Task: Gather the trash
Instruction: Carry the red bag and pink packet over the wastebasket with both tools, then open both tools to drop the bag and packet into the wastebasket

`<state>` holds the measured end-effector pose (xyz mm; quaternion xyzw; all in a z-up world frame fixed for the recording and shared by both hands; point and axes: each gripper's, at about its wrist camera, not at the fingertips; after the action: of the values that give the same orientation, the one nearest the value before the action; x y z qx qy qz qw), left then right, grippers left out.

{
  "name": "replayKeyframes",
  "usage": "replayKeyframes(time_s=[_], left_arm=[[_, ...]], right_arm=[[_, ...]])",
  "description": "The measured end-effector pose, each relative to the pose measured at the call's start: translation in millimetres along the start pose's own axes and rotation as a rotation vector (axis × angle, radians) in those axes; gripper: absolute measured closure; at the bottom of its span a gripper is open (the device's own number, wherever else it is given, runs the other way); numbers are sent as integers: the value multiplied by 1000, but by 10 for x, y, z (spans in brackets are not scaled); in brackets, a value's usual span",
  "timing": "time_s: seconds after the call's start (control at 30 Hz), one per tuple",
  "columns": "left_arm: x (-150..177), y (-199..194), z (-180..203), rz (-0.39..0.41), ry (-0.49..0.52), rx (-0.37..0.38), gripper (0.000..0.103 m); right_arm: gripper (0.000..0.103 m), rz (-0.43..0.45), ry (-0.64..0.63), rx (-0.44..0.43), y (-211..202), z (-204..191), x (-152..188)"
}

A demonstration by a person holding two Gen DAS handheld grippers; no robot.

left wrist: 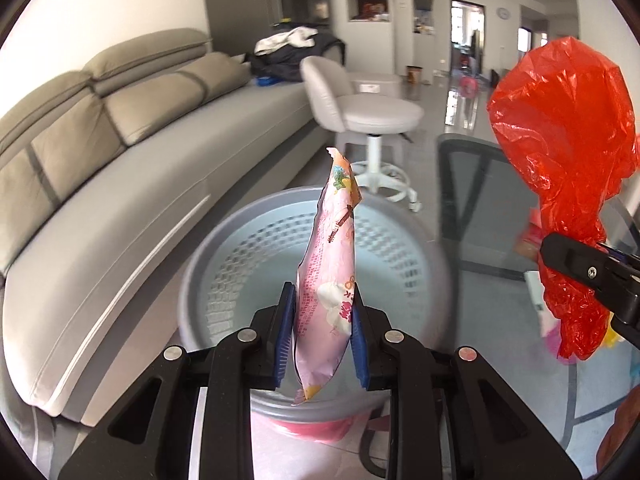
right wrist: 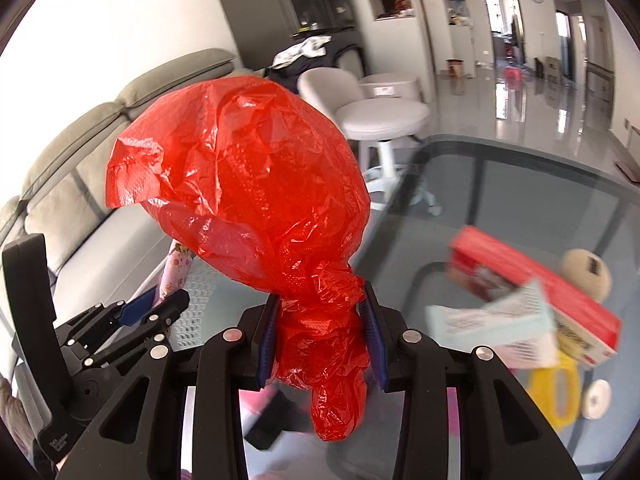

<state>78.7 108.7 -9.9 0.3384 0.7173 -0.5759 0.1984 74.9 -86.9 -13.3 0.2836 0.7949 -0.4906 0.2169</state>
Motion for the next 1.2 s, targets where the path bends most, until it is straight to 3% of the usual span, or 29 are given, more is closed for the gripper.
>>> replayKeyframes(time_s=[0.23,0.5,0.7,0.77,0.8,0.83,0.87,1.2], left_arm=[[100,145,-317,-35,-50,-13,77],[169,296,-495,-77,-76,-22,75],[175,318,-551,-86,-96,-21,73],[168,328,-572,-89,-104,-25,64],[156,338,-579,-89,-110,-28,60],[158,332,-579,-87,-114,-31,51],[156,325,-587,-83,-119,-33,44],[154,319,-559,-81,-117,-43,44]], right_arm=[[67,-91,-31,-36,462,-358,-53],[67,-191,-22,-81,918,-459,-120],[62,-183,-9,-88,960,-499,-196],[54,-178,1,-91,988,-480,-193],[43,-173,7,-91,979,-474,-203],[38,-163,10,-93,946,-472,-195],[38,-155,12,-94,918,-471,-191],[38,-133,28,-91,859,-426,-192]])
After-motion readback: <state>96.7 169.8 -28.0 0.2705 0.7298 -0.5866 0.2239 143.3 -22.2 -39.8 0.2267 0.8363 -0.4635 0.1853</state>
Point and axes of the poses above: each gripper's, at about its wrist camera, not at the fingertips, and y roughly the way its jaws point, z to its right, x to its underside, and after that the axes turned 14 degrees about y, right-handed
